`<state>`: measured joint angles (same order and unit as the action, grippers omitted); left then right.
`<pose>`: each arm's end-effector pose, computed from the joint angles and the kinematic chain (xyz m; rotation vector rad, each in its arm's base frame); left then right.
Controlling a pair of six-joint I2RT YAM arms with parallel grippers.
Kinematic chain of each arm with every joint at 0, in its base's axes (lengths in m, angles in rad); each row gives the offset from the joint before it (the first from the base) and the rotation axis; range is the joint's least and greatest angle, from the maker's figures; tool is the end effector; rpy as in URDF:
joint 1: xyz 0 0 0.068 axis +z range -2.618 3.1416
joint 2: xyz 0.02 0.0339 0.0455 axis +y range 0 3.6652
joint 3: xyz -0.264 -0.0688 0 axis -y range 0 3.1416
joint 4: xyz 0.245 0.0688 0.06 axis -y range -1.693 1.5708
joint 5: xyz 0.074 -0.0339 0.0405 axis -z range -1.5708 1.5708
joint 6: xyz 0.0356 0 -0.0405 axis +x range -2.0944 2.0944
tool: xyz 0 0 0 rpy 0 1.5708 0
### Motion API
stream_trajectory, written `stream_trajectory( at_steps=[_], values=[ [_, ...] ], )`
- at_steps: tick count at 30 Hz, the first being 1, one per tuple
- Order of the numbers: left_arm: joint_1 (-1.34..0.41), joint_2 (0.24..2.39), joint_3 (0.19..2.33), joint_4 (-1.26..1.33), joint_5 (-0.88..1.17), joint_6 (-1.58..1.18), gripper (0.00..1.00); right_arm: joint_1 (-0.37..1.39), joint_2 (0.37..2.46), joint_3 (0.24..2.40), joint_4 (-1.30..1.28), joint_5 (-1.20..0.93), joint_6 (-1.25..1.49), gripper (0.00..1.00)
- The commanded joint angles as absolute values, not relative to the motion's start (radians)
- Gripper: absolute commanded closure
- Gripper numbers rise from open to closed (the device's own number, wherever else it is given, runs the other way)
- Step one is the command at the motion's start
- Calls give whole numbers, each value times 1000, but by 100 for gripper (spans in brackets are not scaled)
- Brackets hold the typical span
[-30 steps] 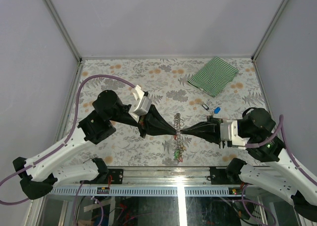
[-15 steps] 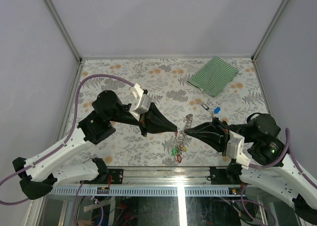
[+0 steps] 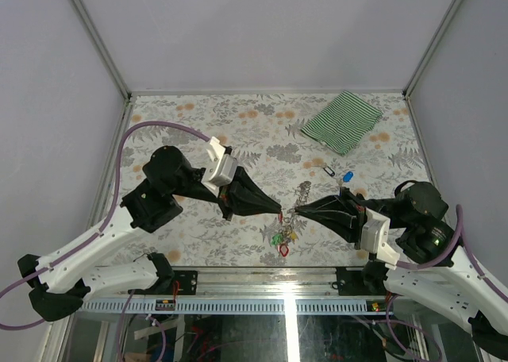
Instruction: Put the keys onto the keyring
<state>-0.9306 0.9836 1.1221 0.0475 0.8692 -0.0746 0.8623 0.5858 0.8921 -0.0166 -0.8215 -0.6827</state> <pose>0.0997 -0.1794 0.4445 1.3044 0.9561 -1.3937 0.0516 0.1002 0.4186 -1.3569 0.3748 0.6735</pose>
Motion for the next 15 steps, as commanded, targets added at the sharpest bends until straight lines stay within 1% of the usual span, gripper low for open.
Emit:
stream_trajectory(
  at_steps=[1,9,15],
  values=[
    [-934,968,1137,81,903,-56,100,863,589,912,94,-796,-589,100],
    [-936,973,1135,87,919,-52,100,863,608,926,136,-800,-460,100],
    [-939,976,1139,90,927,-53,100,863,620,930,144,-805,-437,99]
  ],
)
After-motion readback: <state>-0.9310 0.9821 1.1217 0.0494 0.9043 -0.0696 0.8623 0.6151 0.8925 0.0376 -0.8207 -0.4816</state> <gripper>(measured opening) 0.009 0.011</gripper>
